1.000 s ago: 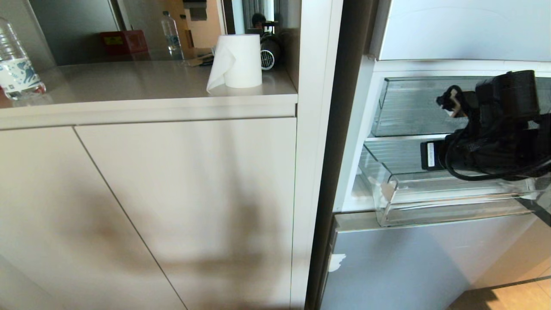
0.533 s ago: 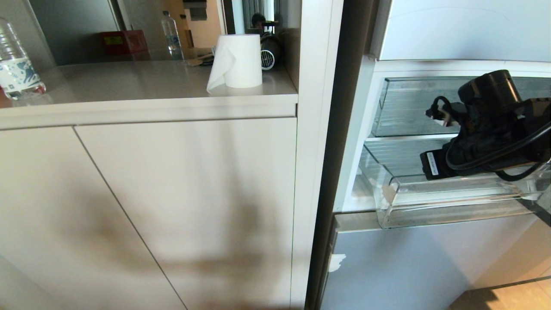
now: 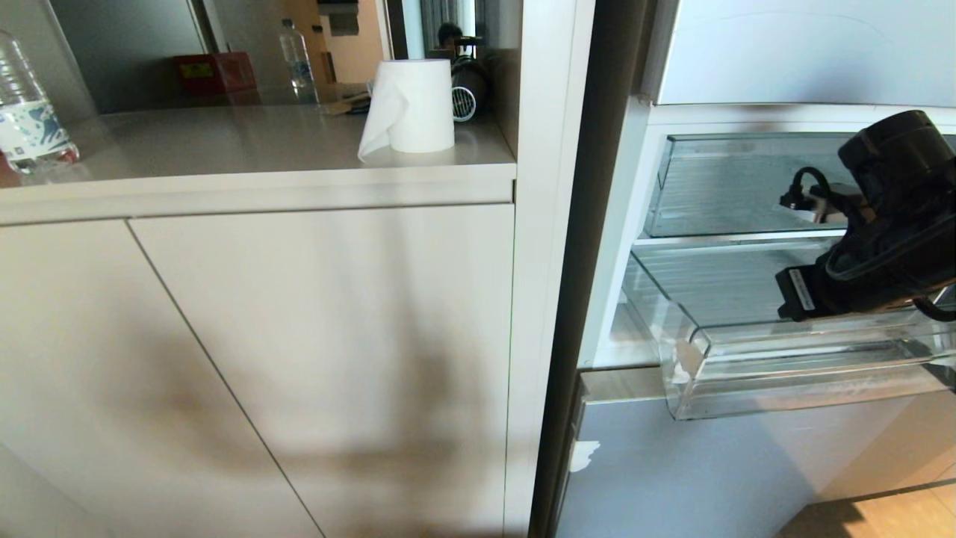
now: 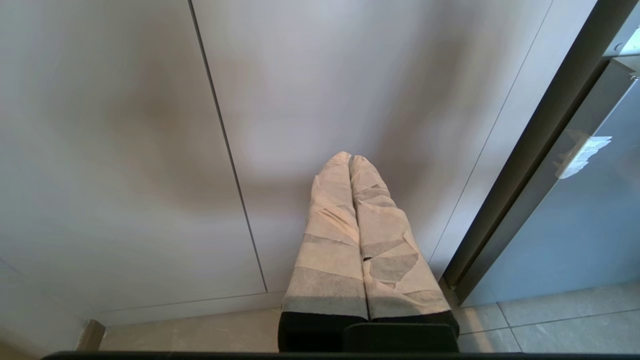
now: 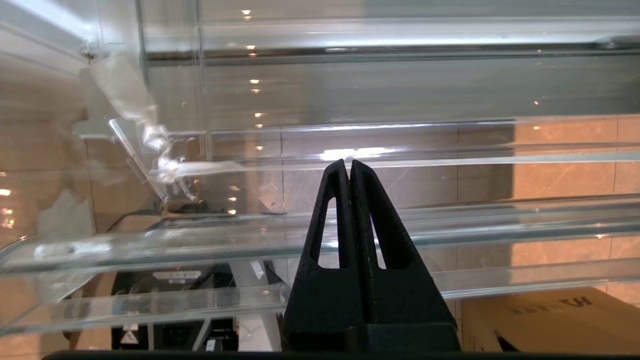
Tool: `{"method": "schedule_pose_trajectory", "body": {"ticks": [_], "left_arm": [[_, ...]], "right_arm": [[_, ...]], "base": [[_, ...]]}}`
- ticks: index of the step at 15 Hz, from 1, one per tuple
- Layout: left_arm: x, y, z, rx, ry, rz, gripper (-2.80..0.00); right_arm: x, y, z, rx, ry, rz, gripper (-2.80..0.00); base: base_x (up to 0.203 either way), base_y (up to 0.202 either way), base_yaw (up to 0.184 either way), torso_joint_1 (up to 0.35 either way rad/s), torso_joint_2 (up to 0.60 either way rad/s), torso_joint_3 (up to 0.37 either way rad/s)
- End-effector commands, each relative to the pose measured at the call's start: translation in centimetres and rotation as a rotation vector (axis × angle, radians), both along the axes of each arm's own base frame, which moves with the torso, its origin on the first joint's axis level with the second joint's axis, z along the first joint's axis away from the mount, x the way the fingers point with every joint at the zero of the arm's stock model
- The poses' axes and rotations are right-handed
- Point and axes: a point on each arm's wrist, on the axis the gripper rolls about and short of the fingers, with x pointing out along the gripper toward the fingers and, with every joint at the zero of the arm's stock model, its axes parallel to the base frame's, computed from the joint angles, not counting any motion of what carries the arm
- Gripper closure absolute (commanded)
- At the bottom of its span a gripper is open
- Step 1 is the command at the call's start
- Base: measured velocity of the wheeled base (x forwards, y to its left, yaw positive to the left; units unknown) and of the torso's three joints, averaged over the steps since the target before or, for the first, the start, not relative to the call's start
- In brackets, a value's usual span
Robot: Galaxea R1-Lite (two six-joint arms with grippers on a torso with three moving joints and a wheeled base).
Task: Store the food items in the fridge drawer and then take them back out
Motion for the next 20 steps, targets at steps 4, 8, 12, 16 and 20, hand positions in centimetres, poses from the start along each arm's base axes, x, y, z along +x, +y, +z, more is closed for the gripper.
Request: {"method": "schedule_pose_trajectory", "body": {"ticks": [4, 8, 12, 16, 20], "left_arm": [[0.0, 0.0, 0.0, 0.0, 0.0, 0.001, 0.0], [0.0, 0.0, 0.0, 0.0, 0.001, 0.001, 0.0], [0.0, 0.0, 0.0, 0.0, 0.001, 0.001, 0.0], [0.0, 0.0, 0.0, 0.0, 0.001, 0.001, 0.0], [0.0, 0.0, 0.0, 0.0, 0.001, 0.001, 0.0]], "right_arm": [[3.1, -1.1, -0.9, -0.007, 0.016, -0.04, 0.0], [3.2, -2.7, -0.8, -0.044, 0.055, -0.043, 0.0], [3.5, -4.6, -0.8, -0.073, 0.107, -0.054, 0.0], [3.6, -5.5, -1.0, -0.056, 0.195, -0.038, 0.0], [3.3, -5.6, -1.2, -0.019, 0.258, -0.006, 0.0]], "base": [[0.0, 0.0, 0.0, 0.0, 0.0, 0.0], [0.0, 0.0, 0.0, 0.0, 0.0, 0.0], [0.0, 0.0, 0.0, 0.0, 0.0, 0.0], [0.0, 0.0, 0.0, 0.0, 0.0, 0.0], [0.0, 0.0, 0.0, 0.0, 0.0, 0.0]]}}
